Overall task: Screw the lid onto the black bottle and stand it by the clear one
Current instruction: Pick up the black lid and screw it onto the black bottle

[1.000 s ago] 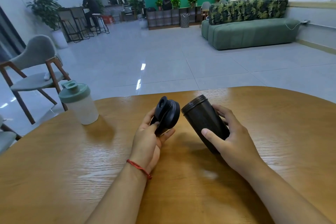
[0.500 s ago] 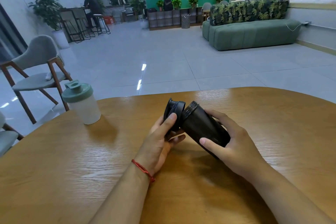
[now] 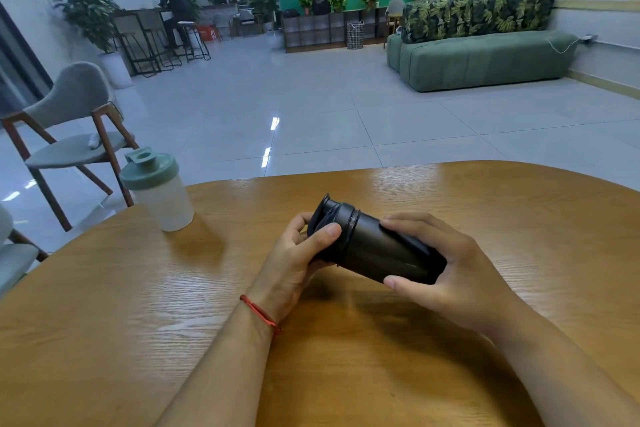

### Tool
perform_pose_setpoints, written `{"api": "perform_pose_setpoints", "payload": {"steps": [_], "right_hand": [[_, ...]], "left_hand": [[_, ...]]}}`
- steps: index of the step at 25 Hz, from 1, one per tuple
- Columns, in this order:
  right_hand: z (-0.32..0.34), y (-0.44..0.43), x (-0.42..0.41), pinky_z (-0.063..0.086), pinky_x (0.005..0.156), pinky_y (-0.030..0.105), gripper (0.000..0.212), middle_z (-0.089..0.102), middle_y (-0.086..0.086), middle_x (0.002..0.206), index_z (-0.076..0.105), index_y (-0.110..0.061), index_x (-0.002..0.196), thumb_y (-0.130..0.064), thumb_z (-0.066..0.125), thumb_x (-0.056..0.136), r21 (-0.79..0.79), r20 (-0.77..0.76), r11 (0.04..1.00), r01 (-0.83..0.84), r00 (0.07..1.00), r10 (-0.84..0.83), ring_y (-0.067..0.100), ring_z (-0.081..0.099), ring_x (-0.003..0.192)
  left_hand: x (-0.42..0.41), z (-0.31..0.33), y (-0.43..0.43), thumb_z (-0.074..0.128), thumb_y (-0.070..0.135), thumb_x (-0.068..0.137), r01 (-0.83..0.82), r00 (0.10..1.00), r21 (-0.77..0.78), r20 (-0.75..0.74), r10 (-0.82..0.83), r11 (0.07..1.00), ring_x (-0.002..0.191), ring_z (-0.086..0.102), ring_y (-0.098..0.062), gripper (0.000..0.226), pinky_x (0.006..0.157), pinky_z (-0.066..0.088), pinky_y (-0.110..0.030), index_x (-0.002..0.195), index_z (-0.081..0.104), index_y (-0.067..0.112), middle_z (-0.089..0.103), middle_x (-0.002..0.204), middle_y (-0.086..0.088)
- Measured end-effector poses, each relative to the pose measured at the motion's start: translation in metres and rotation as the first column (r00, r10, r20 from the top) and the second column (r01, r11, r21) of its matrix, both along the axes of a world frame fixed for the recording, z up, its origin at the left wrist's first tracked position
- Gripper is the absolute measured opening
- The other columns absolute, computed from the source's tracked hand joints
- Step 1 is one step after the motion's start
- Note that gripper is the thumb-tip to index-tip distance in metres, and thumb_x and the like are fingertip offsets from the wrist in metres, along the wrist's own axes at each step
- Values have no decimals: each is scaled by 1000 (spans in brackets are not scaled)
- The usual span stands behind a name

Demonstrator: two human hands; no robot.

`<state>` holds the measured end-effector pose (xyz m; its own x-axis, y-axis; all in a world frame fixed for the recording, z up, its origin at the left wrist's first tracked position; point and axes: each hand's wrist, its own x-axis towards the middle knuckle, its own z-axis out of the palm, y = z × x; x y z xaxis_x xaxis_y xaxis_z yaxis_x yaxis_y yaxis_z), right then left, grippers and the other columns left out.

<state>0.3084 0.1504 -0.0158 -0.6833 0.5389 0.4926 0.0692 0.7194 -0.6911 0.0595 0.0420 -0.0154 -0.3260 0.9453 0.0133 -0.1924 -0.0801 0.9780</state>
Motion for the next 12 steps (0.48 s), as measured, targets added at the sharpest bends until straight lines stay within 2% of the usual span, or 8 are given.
{"api": "perform_pose_setpoints", "payload": {"steps": [2,4,7,10,12], "right_hand": [[0,1,1,61,101,39,71,65,-13,148,70,-34,144,-18,98,80,17,10,1000,-14,1000,14,17,63,138],[-1,1,1,61,102,38,71,65,-15,149,71,-34,144,-19,97,80,33,21,999,-27,999,27,16,63,139],[0,2,2,60,104,40,71,67,-16,149,72,-35,143,-20,99,79,25,24,999,-46,999,45,15,64,139],[1,2,2,59,106,41,71,69,-18,146,74,-36,139,-20,101,76,4,9,999,-47,999,47,12,65,138],[1,1,1,57,110,36,73,67,-18,148,73,-36,140,-23,102,74,5,-32,1000,-20,999,20,10,63,140]], "left_hand": [[-1,-1,0,84,41,81,0,999,-18,-35,0,1000,118,72,-36,70,95,58,-52,138,61,10,71,132,-25],[-3,-2,-1,84,44,83,19,997,-24,-79,-20,1000,121,69,-41,61,95,56,-59,134,68,16,70,134,-25],[-3,-2,-3,83,39,86,81,988,-42,-132,-85,996,121,71,-37,49,98,58,-55,130,72,23,73,132,-20],[1,0,-5,84,29,87,106,982,-58,-154,-113,993,121,72,-37,48,97,62,-54,131,69,19,74,131,-19],[3,3,-5,85,31,85,81,987,-37,-133,-85,996,120,73,-36,53,92,64,-52,134,68,18,73,133,-20]]}}
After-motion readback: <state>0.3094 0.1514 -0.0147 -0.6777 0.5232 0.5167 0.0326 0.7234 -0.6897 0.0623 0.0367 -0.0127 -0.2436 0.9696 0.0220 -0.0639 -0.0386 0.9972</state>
